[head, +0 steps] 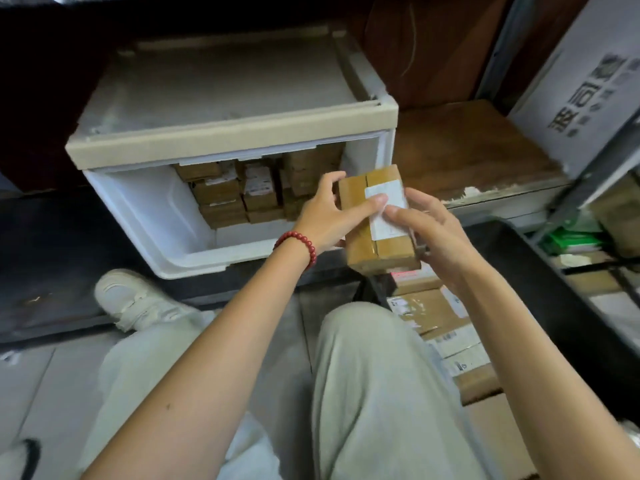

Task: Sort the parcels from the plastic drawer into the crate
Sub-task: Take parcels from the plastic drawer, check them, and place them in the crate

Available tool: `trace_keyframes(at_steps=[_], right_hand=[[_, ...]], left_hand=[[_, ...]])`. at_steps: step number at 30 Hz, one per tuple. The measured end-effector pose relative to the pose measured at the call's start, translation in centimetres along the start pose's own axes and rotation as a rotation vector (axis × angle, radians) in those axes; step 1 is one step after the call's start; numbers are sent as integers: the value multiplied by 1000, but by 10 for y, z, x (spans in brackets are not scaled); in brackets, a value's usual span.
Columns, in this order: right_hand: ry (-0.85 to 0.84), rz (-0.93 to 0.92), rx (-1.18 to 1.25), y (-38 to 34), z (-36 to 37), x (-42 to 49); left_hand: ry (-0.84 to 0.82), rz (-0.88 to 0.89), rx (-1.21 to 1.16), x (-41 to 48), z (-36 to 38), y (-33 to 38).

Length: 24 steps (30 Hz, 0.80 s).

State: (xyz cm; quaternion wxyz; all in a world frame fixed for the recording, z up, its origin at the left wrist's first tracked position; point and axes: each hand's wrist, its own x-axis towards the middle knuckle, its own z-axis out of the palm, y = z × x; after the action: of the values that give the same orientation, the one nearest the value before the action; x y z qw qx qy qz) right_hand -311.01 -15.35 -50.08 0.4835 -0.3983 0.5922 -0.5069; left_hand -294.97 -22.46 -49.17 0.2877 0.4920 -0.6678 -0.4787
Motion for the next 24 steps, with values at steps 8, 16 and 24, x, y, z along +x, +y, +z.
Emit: trace_keyframes(at_steps=[8, 16, 24], right_hand=[[341, 6, 165, 37, -134, -56], [610, 78, 114, 92, -208, -113], [835, 400, -79, 183, -219, -136]], left_hand=[[-268, 100, 17, 5, 133, 45], [-349, 113, 81, -9, 225, 22], [-354, 13, 101, 12, 242, 0]])
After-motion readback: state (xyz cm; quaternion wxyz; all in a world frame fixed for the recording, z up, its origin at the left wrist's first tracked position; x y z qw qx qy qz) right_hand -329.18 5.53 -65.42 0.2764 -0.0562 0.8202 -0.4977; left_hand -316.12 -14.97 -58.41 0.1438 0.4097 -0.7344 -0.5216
